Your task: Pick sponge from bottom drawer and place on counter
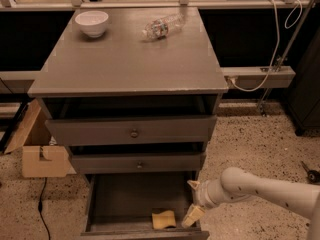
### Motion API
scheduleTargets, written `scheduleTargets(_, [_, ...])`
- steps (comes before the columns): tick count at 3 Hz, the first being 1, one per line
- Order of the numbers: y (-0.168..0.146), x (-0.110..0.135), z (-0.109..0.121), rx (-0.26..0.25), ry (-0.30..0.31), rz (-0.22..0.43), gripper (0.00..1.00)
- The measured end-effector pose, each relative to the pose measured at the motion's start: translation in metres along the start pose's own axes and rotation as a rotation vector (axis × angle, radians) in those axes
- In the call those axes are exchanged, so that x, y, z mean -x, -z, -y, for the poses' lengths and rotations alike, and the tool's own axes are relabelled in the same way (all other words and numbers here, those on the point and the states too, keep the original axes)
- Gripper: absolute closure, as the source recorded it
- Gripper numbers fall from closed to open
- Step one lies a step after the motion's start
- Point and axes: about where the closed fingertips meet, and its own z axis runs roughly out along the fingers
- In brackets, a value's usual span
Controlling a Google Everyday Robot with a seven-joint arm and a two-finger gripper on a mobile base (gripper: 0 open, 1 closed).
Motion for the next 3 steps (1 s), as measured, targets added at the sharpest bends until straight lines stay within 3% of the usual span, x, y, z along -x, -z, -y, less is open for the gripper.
scheduleTargets(1, [-0.056,-0.034,0.014,0.051,0.013,-0.016,0.0])
scheduleTargets(3, [-0.134,-0.066,0.034,0.095,0.049,-0.087,0.0])
